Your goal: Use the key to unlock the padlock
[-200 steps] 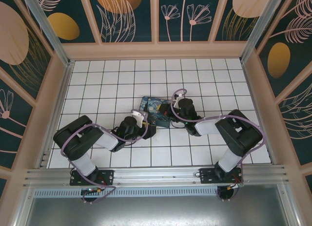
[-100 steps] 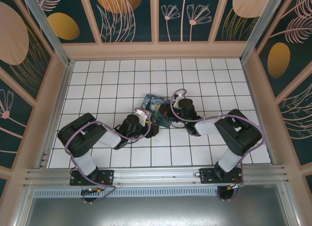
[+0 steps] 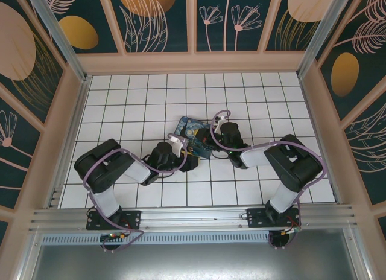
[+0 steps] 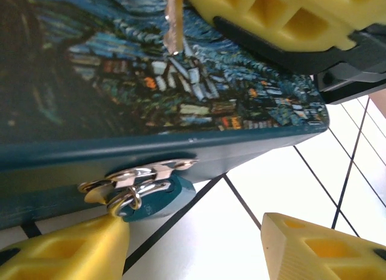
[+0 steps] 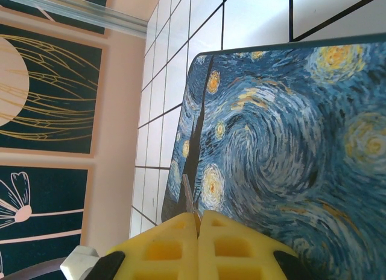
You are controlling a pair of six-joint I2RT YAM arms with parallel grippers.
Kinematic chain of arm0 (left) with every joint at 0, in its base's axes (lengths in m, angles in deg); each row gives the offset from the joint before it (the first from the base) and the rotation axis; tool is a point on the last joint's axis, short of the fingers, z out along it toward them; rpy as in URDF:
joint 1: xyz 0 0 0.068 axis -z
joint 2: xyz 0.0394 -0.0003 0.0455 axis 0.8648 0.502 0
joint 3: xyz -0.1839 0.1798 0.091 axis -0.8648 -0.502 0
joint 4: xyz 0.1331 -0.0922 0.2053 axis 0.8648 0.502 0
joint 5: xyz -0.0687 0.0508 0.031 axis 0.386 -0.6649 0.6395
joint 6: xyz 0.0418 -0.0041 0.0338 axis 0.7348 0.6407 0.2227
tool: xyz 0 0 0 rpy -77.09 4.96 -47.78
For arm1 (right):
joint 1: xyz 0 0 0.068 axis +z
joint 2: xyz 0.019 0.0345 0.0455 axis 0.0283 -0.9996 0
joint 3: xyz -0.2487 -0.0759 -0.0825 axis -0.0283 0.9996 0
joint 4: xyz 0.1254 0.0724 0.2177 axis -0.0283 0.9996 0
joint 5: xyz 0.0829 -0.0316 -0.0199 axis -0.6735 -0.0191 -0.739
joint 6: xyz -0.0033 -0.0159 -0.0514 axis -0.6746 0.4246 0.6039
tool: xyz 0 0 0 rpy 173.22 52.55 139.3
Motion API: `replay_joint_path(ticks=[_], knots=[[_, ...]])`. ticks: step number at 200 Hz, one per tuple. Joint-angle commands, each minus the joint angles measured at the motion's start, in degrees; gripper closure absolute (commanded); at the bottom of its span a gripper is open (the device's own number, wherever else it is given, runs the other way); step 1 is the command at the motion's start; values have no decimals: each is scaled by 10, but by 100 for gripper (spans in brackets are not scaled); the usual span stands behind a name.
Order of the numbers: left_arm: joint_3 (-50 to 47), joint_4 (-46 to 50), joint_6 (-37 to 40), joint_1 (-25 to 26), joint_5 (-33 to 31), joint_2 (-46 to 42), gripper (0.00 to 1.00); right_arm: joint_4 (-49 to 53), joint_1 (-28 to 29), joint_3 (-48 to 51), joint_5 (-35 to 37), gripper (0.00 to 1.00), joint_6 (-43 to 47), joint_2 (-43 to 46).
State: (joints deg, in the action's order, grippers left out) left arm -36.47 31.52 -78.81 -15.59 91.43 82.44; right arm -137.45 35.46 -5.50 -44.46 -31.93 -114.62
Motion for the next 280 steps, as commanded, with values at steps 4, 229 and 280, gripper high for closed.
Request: replay_joint_path(ticks=[4, 229, 280], knots=[[-9, -69, -40, 3, 16, 27, 39, -3, 1, -6, -6, 100, -6, -15], [-57, -234, -155, 2, -8, 39, 38, -19, 4, -2, -8, 100, -10, -23], [-52, -198, -152, 2, -19, 45, 39, -18, 4, -2, -8, 100, -10, -25]])
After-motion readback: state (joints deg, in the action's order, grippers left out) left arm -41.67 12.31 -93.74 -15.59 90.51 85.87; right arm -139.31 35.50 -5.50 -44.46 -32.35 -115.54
